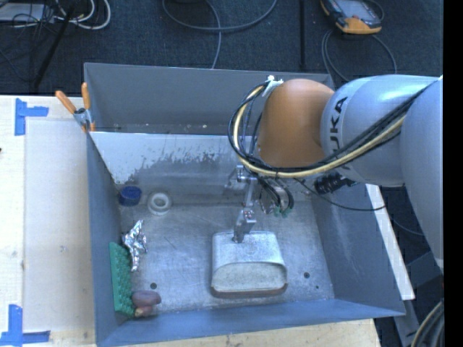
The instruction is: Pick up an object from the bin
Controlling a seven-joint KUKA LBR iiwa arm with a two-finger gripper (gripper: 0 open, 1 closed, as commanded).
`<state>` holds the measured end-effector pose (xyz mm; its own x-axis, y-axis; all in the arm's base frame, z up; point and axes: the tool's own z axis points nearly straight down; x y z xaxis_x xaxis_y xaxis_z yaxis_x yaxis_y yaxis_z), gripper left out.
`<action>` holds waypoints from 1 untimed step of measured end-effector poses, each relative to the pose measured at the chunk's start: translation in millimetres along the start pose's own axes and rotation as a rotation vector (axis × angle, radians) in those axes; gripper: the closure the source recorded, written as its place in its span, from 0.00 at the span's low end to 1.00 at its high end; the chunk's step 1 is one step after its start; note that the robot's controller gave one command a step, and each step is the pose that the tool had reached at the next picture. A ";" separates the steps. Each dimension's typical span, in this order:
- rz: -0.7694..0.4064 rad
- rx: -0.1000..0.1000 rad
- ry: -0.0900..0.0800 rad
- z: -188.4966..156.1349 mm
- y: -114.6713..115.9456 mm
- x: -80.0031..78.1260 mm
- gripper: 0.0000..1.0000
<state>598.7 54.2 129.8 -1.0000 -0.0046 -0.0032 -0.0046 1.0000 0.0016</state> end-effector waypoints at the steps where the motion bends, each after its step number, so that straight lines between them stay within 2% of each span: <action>1: -0.062 -0.006 -0.013 28.7 -26.2 44.2 0.00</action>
Offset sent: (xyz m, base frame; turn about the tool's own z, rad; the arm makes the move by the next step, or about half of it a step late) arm -0.0489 -0.0297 -0.0350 -0.0655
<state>554.7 27.9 101.0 -0.9976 -0.0667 -0.0161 -0.0668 0.9977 0.0068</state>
